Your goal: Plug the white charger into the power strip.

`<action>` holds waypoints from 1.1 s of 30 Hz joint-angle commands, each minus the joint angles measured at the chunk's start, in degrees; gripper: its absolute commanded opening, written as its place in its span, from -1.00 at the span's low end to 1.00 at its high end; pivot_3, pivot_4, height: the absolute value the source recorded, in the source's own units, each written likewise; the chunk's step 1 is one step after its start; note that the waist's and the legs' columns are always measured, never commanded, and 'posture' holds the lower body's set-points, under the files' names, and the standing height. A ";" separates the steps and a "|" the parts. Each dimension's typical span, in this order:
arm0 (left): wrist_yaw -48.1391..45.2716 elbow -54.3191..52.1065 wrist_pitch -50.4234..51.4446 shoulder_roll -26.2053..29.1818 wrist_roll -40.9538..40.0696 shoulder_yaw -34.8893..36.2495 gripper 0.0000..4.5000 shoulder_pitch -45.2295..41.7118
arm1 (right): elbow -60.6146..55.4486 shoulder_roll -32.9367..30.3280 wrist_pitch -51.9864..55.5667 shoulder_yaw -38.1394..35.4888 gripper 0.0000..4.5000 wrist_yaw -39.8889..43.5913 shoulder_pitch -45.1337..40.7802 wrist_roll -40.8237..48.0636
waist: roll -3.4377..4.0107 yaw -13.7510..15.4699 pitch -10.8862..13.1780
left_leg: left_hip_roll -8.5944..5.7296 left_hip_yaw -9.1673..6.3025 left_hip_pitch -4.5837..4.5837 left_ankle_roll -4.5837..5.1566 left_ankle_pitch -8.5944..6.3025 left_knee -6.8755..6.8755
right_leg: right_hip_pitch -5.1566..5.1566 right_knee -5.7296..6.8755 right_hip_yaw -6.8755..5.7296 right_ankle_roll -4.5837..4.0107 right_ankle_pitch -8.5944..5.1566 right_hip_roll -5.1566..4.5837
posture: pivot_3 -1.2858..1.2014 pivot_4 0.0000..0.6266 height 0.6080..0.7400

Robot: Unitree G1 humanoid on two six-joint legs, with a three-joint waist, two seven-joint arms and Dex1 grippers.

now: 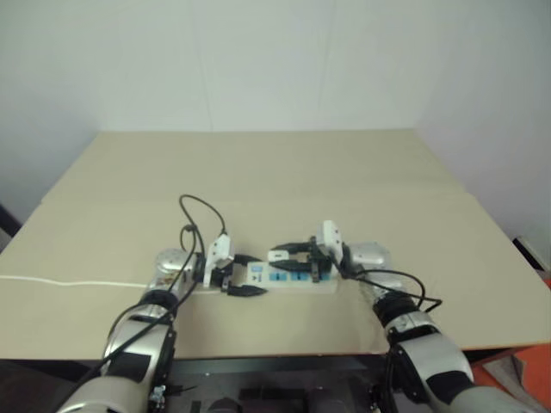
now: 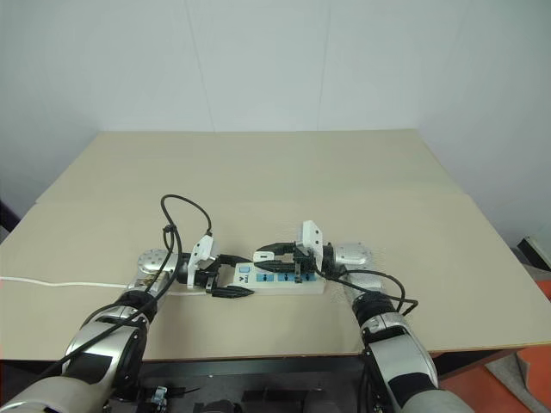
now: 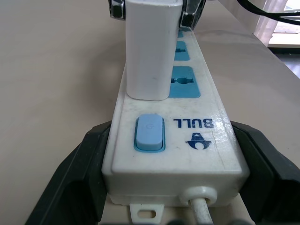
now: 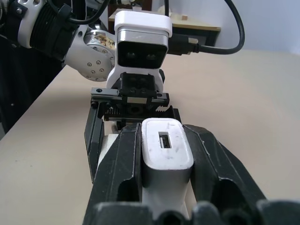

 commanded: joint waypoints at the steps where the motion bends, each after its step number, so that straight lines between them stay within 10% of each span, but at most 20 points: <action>1: -0.97 -0.47 -0.09 0.25 1.08 -0.74 0.46 -0.26 | 2.74 -0.92 1.57 1.20 0.26 0.23 1.69 -3.21 | -0.01 -0.02 -0.01 | 0.00 0.00 -0.01 0.00 -0.01 -0.01 | 0.01 -0.04 0.01 0.00 0.00 0.00 | 0.03 -0.52 1.00; 6: -0.83 -0.57 -0.21 0.28 1.10 -0.75 0.46 0.07 | 2.42 -1.04 1.25 0.90 0.97 0.74 1.90 -3.26 | -0.01 -0.02 -0.01 | 0.01 -0.02 0.00 -0.02 -0.02 0.00 | 0.02 -0.05 -0.01 0.00 0.00 0.00 | 0.03 -0.52 1.00; 11: -1.40 -0.46 1.34 0.49 1.26 -1.27 0.46 -0.33 | 2.01 -1.41 1.14 0.61 0.99 1.39 1.93 -2.92 | -0.01 -0.02 -0.01 | 0.01 -0.02 -0.01 -0.02 -0.02 0.00 | 0.02 -0.06 -0.01 0.01 -0.01 0.00 | 0.03 -0.52 1.00; 15: -1.87 -1.52 2.23 0.69 0.09 -0.40 0.98 -0.79 | -0.35 -2.98 3.11 -0.31 1.00 3.84 2.16 -1.24 | -0.01 0.02 0.00 | 0.00 -0.01 -0.03 -0.03 -0.02 -0.01 | 0.02 -0.06 -0.01 0.02 -0.01 0.00 | 0.03 -0.52 1.00; 23: -2.35 -13.20 9.11 5.49 -10.54 -3.61 0.98 2.55 | -11.42 -6.90 3.58 -2.71 1.00 3.82 5.20 0.69 | 0.00 0.02 0.04 | 0.01 -0.08 -0.24 -0.04 -0.03 0.00 | -0.15 -0.08 -0.04 0.01 0.00 -0.01 | 0.03 -0.52 1.00; 33: -2.34 -37.84 23.00 23.01 -23.90 3.95 0.98 17.66 | -45.17 -29.79 12.23 -12.82 1.00 -3.43 25.03 2.47 | 0.09 0.20 0.38 | -0.01 -0.02 -1.17 -0.05 -0.03 0.09 | -1.33 0.40 0.03 -0.46 0.17 -0.05 | 0.03 -0.52 1.00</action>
